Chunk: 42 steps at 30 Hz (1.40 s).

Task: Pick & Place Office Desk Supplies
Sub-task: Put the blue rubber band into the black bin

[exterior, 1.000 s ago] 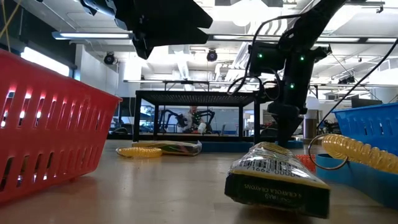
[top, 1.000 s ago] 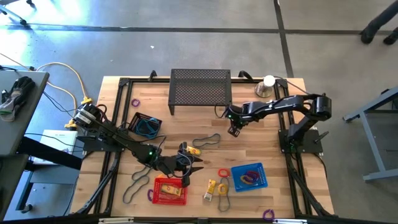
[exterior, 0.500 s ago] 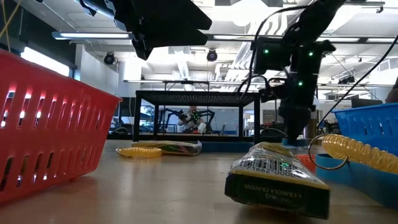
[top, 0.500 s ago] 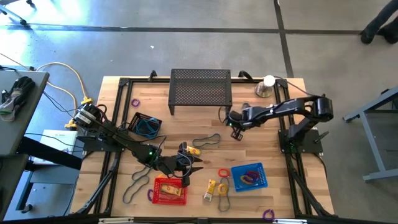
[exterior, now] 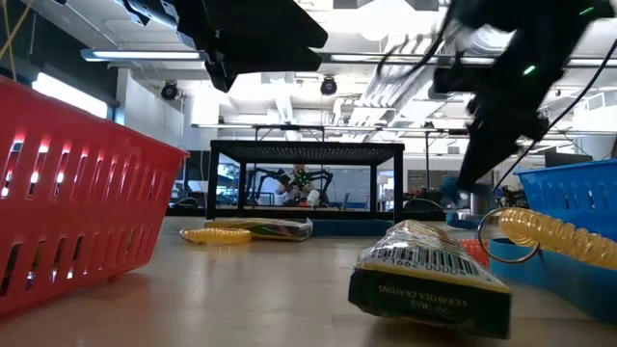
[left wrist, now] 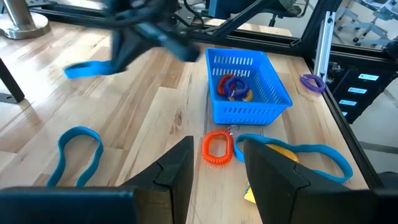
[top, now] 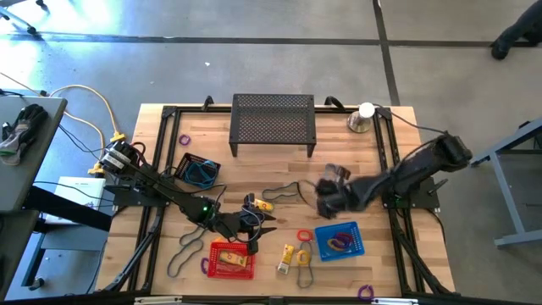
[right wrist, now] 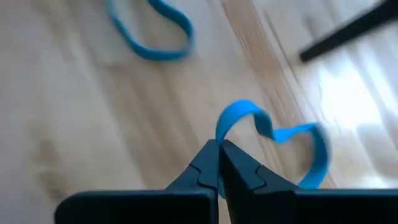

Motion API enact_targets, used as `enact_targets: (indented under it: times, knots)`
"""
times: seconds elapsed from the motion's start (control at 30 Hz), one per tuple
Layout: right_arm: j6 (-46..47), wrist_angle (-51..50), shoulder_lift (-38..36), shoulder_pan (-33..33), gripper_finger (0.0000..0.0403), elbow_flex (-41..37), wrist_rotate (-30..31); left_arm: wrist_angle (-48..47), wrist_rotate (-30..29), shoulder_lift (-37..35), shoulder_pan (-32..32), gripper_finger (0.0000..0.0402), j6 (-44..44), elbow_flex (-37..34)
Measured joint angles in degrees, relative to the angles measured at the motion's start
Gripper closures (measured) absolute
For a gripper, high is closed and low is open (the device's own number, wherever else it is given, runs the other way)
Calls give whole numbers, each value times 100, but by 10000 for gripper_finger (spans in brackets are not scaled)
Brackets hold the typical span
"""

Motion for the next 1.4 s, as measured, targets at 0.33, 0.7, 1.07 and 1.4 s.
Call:
enact_targets:
  times: [0.33,0.7,1.07,1.4]
  knots:
    - [447,1178,-116,1799,401,2,1850,3,-4,2,0,265,103,0]
    - [-1965,3996,-109,2059,401,2,1220,760,75,252,2,265,1267,2]
    - [-2947,5417,104,1965,401,-7,-308,2455,377,977,87,265,2293,6]
    - [-2925,5671,357,1631,401,4,-807,2880,1256,1062,293,265,2131,4]
